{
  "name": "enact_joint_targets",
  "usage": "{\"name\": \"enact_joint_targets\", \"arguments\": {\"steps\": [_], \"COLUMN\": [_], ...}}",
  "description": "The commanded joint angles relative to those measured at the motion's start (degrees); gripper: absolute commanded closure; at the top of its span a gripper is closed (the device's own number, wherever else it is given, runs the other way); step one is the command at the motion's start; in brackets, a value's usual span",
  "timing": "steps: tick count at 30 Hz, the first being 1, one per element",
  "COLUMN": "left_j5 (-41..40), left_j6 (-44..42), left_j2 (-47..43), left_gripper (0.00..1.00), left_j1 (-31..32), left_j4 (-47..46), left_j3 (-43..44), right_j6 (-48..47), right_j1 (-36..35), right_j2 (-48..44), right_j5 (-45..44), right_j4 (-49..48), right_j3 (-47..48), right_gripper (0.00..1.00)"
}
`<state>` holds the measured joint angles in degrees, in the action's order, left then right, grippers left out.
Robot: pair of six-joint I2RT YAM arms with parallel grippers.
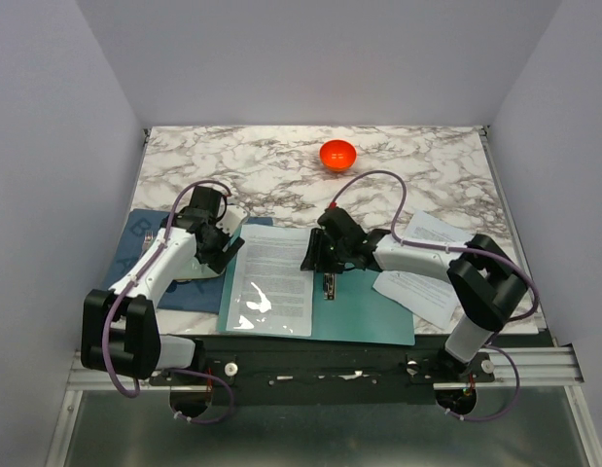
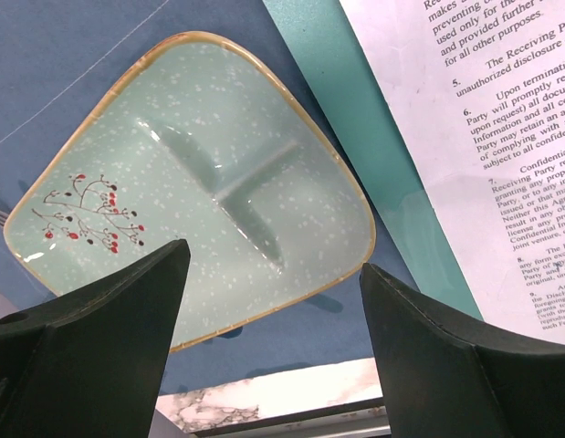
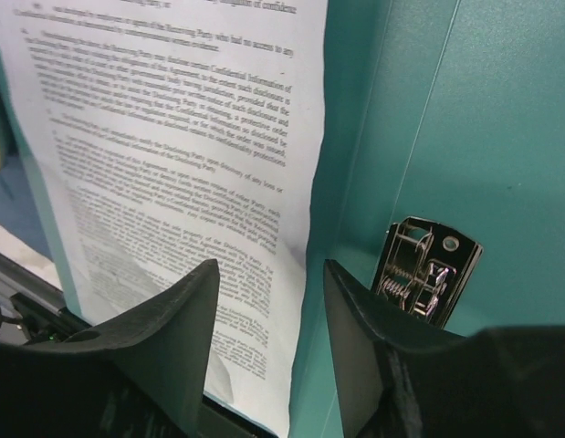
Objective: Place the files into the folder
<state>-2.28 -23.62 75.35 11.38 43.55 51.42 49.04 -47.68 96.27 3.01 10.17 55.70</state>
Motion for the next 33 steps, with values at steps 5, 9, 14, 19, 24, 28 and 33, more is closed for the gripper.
{"name": "enact_joint_targets", "arguments": {"steps": [5, 9, 14, 19, 24, 28, 33], "left_j5": [0.8, 0.8, 1.1, 1.3, 0.4, -0.7, -1.4], "left_j6": [-0.6, -0.6, -0.2, -0.5, -1.6, -3.2, -4.1], "left_j2": [-3.5, -4.0, -3.6, -3.9, -4.5, -5.5, -5.7], "left_gripper": [0.11, 0.11, 0.11, 0.11, 0.11, 0.11, 0.11], "left_j1": [0.2, 0.2, 0.2, 0.2, 0.3, 0.2, 0.3], "left_j4": [4.1, 3.1, 2.6, 2.2, 0.8, -0.2, -2.1], "left_j3": [-0.6, -1.4, -1.8, -3.0, -5.5, -7.6, -10.5], "right_j6": [0.6, 1.3, 2.4, 3.2, 3.4, 3.8, 4.1], "right_j1": [-3.6, -4.8, -5.5, -6.3, -7.4, -7.4, -7.6], "right_j2": [-6.2, -7.6, -6.4, -5.0, -4.1, -4.6, -2.7], "right_j5": [-1.2, -1.4, -0.8, -0.5, -0.5, -1.7, -0.8], "right_j4": [1.3, 0.6, -0.8, -1.7, -1.6, -0.9, -0.7], "right_j3": [-5.5, -8.8, -10.2, -10.0, -9.0, -9.1, -7.7], "right_gripper": [0.41, 0.41, 0.44, 0.47, 0.53, 0.57, 0.65]}}
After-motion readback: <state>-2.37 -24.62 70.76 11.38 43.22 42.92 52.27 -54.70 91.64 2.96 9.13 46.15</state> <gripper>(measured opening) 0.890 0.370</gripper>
